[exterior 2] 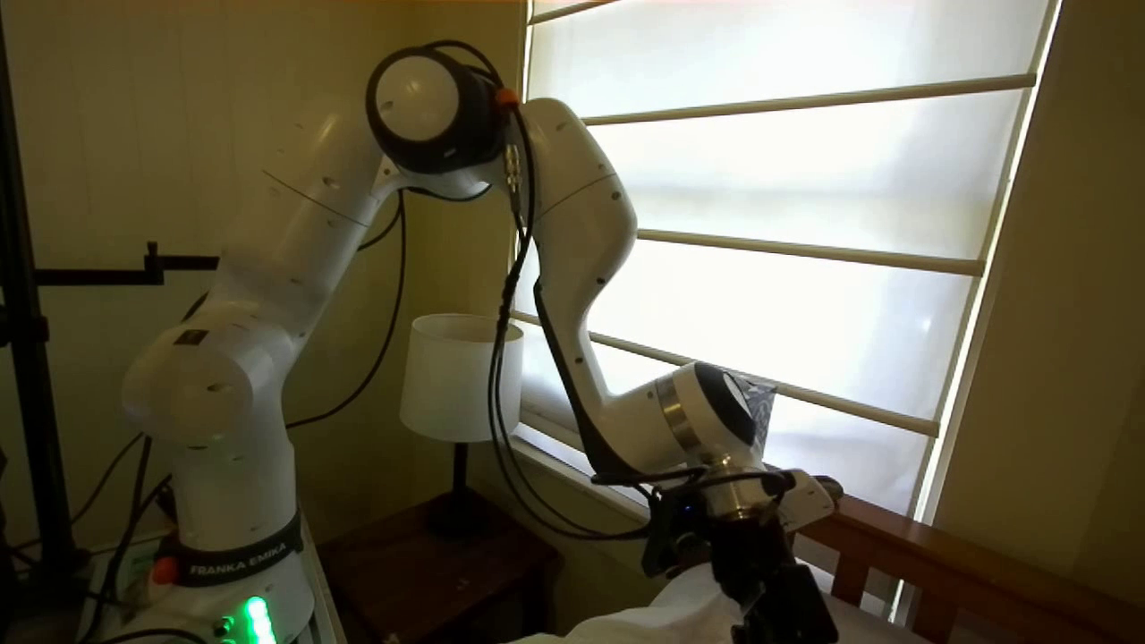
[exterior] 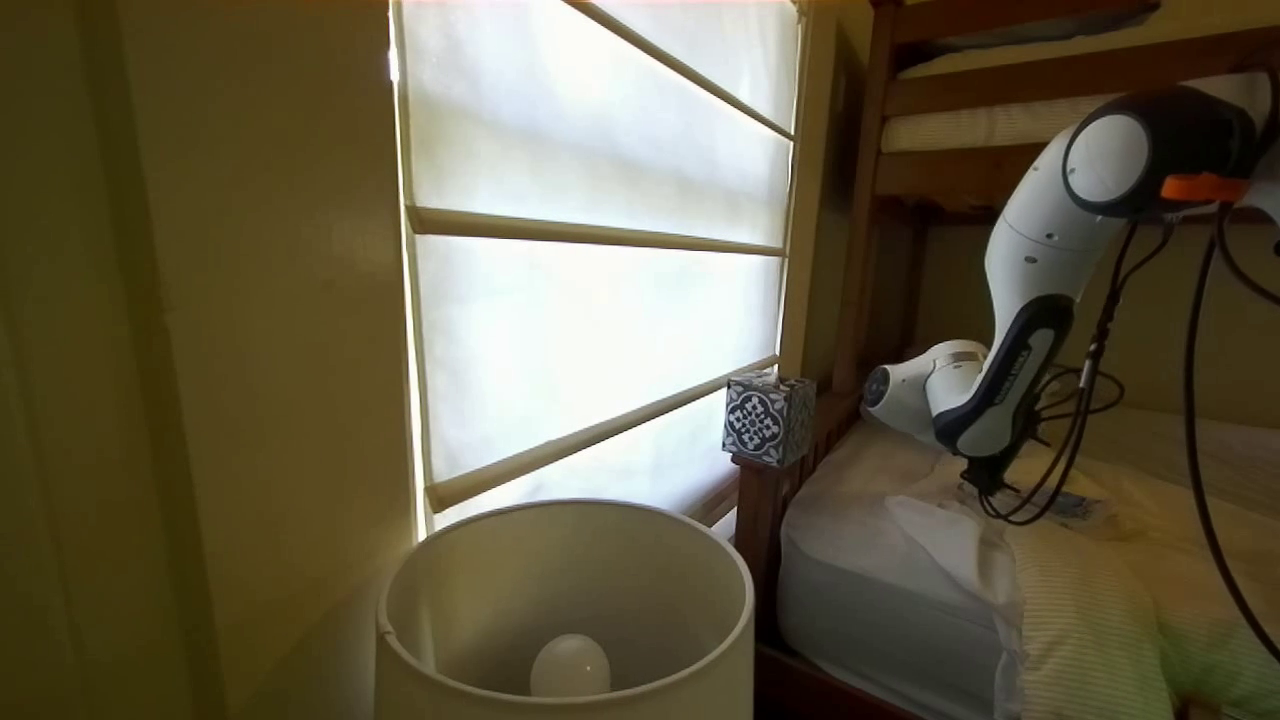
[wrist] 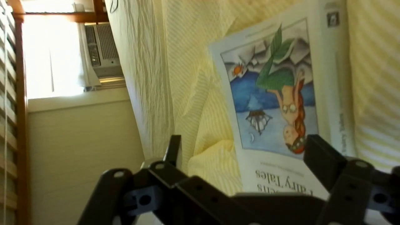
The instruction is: Put the book on headboard of the bed
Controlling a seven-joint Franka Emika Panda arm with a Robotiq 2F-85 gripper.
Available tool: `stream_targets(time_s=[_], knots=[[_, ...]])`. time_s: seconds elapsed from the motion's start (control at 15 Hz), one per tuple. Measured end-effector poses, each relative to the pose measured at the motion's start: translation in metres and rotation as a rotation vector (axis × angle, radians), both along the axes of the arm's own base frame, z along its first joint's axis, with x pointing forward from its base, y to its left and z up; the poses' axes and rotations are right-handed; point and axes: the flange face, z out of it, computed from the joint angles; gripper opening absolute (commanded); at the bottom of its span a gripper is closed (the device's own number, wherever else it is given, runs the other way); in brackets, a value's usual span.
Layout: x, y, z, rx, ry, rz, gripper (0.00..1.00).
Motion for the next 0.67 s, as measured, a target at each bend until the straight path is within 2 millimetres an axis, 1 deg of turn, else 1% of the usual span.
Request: stream_targets(time_s=[0.2, 0.33, 0.47, 0.67], knots=[[-0.024, 0.008, -0.010, 0.031, 0.031, -0.042, 1.00], [-0.033, 0.014, -0.016, 0.066, 0.031, -0.032, 1.00], [-0.034, 0.018, -0.018, 0.121, 0.023, 0.007, 1.00], [-0.032, 0.015, -0.020, 0.191, 0.015, 0.078, 1.00]])
